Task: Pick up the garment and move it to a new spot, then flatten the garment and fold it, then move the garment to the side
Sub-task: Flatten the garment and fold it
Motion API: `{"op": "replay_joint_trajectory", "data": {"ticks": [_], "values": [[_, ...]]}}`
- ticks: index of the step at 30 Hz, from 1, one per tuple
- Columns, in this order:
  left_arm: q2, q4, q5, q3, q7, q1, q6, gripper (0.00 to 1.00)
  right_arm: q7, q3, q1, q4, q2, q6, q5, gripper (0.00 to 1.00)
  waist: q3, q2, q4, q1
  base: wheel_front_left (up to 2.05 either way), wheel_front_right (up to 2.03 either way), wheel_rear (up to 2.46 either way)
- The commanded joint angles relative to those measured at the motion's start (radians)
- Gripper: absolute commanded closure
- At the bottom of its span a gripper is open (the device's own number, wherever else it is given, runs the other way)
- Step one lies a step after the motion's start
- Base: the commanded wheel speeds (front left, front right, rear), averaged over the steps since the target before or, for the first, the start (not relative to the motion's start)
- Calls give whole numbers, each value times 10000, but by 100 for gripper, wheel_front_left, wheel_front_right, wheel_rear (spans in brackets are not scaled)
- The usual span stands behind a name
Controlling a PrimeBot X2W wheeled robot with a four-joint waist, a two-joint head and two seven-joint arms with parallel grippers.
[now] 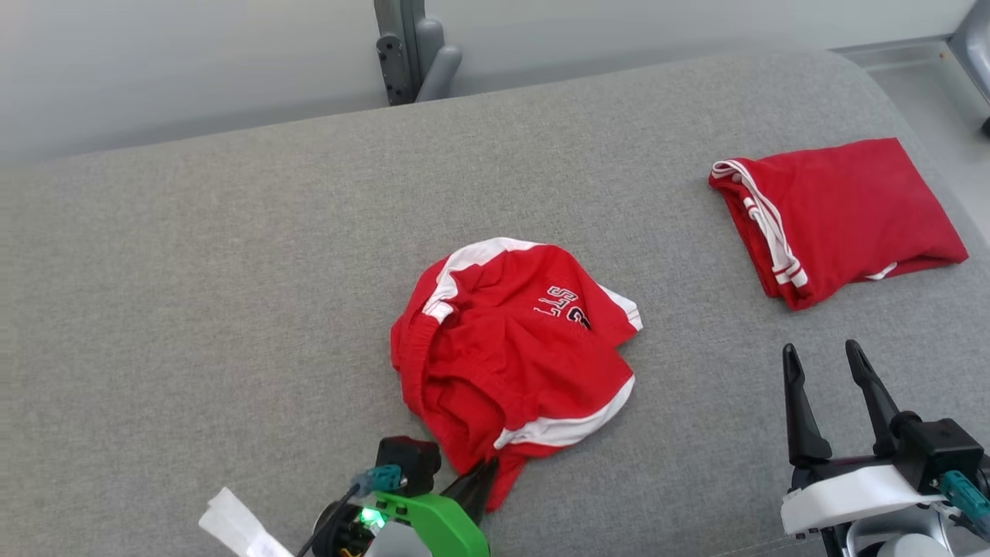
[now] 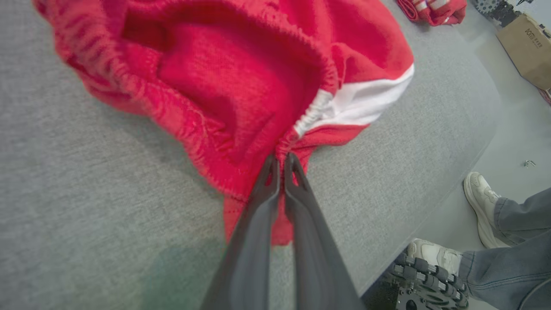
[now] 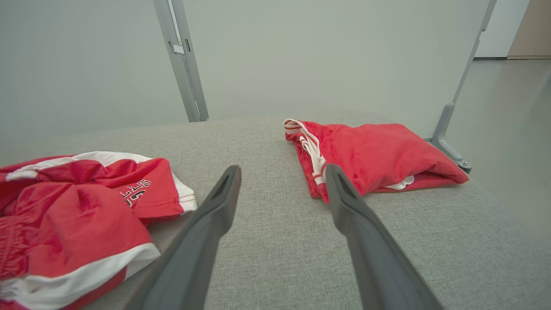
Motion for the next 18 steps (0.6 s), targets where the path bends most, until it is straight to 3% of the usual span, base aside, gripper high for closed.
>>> {"op": "replay_joint_trajectory", "data": {"ticks": [1, 10, 11, 12, 13, 18], "values": [[119, 119, -80, 103, -162, 244, 84, 100, -26, -26, 176, 15, -42, -15, -102, 0, -512, 108, 324, 0, 0, 0, 0], [70, 1037, -440, 570, -1003, 944, 159, 100, -26, -110, 735, 20, -44, -15, -71, 0, -1289, 108, 900, 0, 0, 0, 0], [45, 1075, -471, 610, -1092, 1006, 127, 82, -26, -114, 788, 10, -44, -15, -72, 0, -1344, 108, 955, 0, 0, 0, 0], [22, 1094, -480, 663, -1199, 1056, 90, 54, -26, -134, 840, 8, -43, -15, -72, 0, -1400, 108, 1007, 0, 0, 0, 0], [0, 1096, -481, 727, -1314, 1100, 27, 0, -26, -163, 881, 3, -44, -15, -71, 0, -1454, 108, 1057, 0, 0, 0, 0], [63, 1122, -312, 1092, -1657, 1443, -16, 0, -26, -247, 1073, -49, -50, -15, -65, 0, -1668, 108, 1224, 0, 0, 0, 0]]}}
